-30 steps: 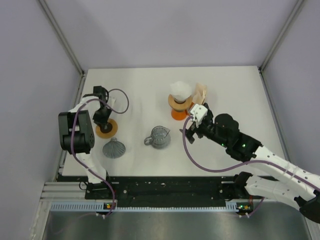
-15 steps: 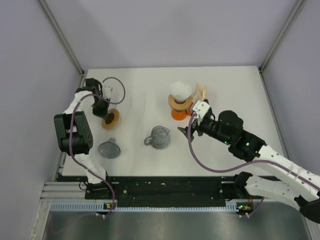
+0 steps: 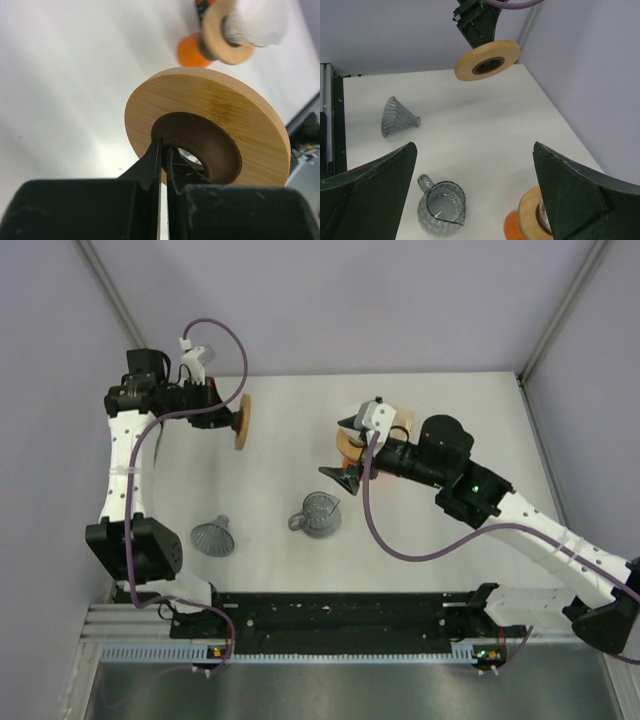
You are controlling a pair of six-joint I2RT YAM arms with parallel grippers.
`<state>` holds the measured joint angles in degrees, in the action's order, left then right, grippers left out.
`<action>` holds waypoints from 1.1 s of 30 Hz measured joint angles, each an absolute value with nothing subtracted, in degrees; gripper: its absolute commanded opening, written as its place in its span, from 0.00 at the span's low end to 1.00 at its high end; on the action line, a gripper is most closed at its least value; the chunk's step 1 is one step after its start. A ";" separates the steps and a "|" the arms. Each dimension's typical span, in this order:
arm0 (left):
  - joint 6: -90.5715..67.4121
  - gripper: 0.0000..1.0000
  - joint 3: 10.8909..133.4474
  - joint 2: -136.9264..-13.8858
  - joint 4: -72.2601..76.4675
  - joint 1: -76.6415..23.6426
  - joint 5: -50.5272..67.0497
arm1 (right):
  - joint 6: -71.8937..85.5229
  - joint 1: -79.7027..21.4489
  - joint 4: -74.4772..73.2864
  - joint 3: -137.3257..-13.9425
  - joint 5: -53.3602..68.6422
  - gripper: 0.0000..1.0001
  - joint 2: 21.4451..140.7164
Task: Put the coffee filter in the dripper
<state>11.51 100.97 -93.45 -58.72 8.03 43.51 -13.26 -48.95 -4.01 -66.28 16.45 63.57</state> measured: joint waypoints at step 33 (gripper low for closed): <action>3.73 0.00 101.10 -83.00 -60.75 -12.12 61.87 | -19.55 -48.95 6.68 -76.25 23.22 0.32 79.29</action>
<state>3.73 101.10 -83.00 -60.75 -12.12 61.87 -19.55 -48.95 6.68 -76.25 23.22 79.29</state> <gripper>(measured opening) 0.036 0.521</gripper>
